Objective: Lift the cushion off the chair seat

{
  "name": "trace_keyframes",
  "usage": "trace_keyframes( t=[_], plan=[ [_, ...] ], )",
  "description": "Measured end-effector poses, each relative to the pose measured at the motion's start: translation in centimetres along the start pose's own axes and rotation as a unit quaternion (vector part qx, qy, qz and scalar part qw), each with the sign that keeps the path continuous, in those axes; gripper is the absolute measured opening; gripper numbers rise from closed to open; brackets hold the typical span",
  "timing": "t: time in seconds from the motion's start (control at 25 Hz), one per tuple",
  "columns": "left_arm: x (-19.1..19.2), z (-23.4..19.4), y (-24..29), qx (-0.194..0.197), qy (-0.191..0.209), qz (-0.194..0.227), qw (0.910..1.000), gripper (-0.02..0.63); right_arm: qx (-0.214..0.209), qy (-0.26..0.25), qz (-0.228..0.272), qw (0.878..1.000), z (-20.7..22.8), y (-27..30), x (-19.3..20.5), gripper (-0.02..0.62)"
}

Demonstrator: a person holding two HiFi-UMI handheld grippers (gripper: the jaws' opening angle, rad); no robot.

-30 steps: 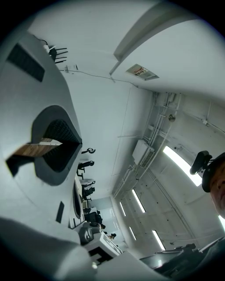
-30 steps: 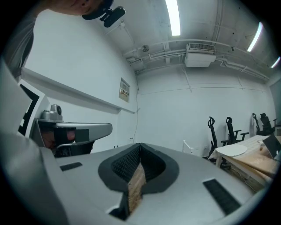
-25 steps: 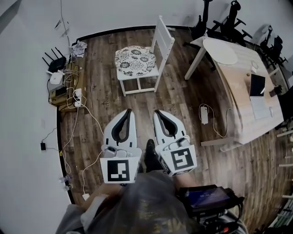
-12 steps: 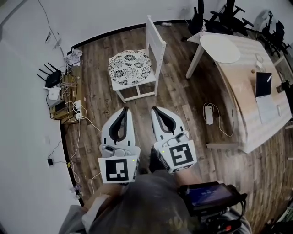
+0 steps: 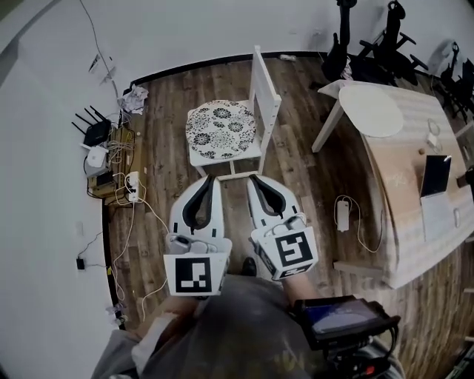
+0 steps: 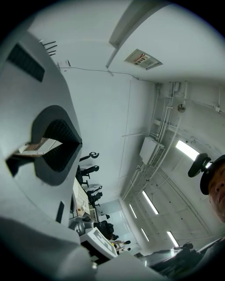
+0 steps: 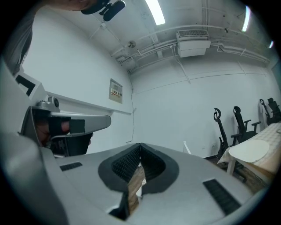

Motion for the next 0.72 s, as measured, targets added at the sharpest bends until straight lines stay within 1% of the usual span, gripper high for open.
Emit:
trace_keyframes(
  t=[0.16,0.32,0.44,0.56,0.72],
  plan=[
    [0.4,-1.1,0.9,-0.022,-0.001,-0.002,0.9998,0.006,-0.007,0.001,-0.015,1.0,0.5,1.8,0.0,0.008],
    [1.3,-2.4,2.2,-0.032,-0.005,-0.013,0.9994,0.006,-0.014,0.002,-0.018,1.0,1.1,3.9,0.3,0.008],
    [2.3,-3.8,3.7,-0.035,-0.015,-0.018,0.9991,0.006,-0.016,-0.002,-0.03,0.999,1.5,5.8,1.1,0.008],
    [3.2,-5.5,5.4,-0.037,-0.024,-0.023,0.9988,0.006,-0.025,-0.005,-0.026,0.999,1.8,7.9,1.9,0.008],
    [4.2,-8.4,7.8,-0.029,-0.029,-0.033,0.9986,0.006,-0.019,-0.001,-0.038,0.999,2.0,11.5,2.4,0.008]
  ],
)
Point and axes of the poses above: the fingertips, and each gripper's own axes: y forward along the fingers, z to its right, x out of its underside, the point moved 6 cm from there along -y, backward along the fingers, and after that the axes turned 3 degrees about x, right-handed, at the moved point
